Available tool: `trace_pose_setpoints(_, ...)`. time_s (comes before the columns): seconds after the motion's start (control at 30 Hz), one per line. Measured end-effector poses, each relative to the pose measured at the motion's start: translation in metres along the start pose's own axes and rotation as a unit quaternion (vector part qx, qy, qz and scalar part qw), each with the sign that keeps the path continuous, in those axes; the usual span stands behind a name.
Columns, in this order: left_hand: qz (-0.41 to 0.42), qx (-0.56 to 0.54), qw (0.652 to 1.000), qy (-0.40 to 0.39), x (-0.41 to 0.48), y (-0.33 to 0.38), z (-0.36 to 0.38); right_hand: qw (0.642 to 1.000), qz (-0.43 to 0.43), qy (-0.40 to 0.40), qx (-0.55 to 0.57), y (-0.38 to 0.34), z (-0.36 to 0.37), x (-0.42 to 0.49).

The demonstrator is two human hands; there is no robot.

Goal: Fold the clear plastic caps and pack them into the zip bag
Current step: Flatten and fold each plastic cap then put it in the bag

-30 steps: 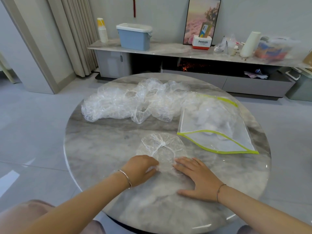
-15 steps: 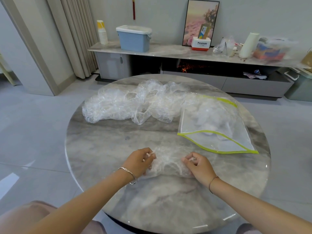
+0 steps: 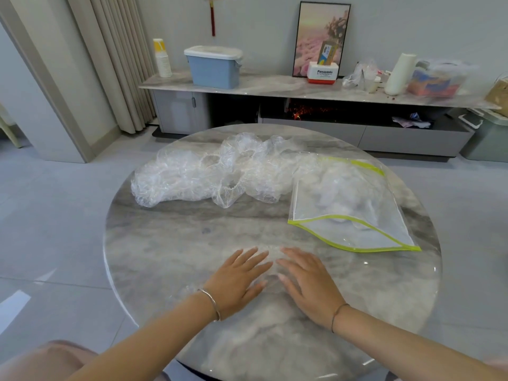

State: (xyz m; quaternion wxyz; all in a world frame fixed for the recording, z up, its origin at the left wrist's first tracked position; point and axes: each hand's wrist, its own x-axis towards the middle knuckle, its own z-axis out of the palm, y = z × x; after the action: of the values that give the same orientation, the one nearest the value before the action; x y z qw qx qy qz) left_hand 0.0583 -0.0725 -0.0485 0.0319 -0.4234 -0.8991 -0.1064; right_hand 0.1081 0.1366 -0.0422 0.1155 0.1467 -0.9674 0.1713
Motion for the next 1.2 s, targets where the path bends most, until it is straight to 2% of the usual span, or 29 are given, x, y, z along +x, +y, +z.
trace_pose_setpoints(0.13, -0.06, -0.026, 0.991, -0.118, -0.007, -0.006, 0.009, 0.988, 0.009, -0.154, -0.03, 0.01, 0.014, -0.006)
trace_pose_setpoints(0.3, -0.084, -0.011, 0.984, -0.156, -0.004, -0.004, 0.003, 0.988, 0.002, -0.116, -0.101, 0.011, 0.011, -0.005)
trace_pose_setpoints(0.4, -0.099, -0.017, 0.975, -0.195, -0.001, -0.004, -0.009, 0.99, -0.082, -0.074, -0.091, 0.004, 0.006, -0.002)
trace_pose_setpoints(0.5, -0.095, -0.029, 0.971, -0.216, -0.001, -0.002, -0.02, 0.974, -0.206, -0.036, -0.083, 0.002, 0.008, -0.001)
trace_pose_setpoints(0.63, -0.073, -0.014, 0.971, -0.225, -0.004, 0.002, -0.027, 0.957, -0.274, 0.026, -0.094, 0.001, 0.017, 0.001)
trace_pose_setpoints(0.7, -0.065, -0.015, 0.973, -0.22, -0.004, 0.002, -0.028, 0.958, -0.274, 0.032, -0.084, 0.003, 0.017, 0.003)
trace_pose_setpoints(0.77, -0.058, -0.01, 0.975, -0.216, -0.005, 0.0, -0.028, 0.971, -0.232, 0.025, -0.048, 0.004, 0.013, 0.006)
trace_pose_setpoints(0.87, -0.054, -0.016, 0.983, -0.172, -0.005, -0.005, -0.028, 0.991, -0.06, 0.004, 0.117, 0.0, 0.0, 0.004)
trace_pose_setpoints(0.93, -0.055, -0.021, 0.99, -0.125, -0.002, -0.008, -0.028, 0.959, 0.083, -0.025, 0.269, -0.002, -0.005, 0.003)
trace_pose_setpoints(1.0, -0.072, -0.03, 0.993, -0.09, 0.003, -0.01, -0.026, 0.914, 0.179, -0.01, 0.364, -0.003, -0.007, 0.005)
trace_pose_setpoints(1.07, -0.105, -0.058, 0.989, -0.092, 0.006, -0.01, -0.025, 0.884, 0.25, 0.006, 0.394, -0.002, -0.008, 0.008)
trace_pose_setpoints(1.2, -0.154, -0.102, 0.976, -0.118, 0.009, -0.006, -0.021, 0.86, 0.318, -0.004, 0.399, 0.001, -0.005, 0.009)
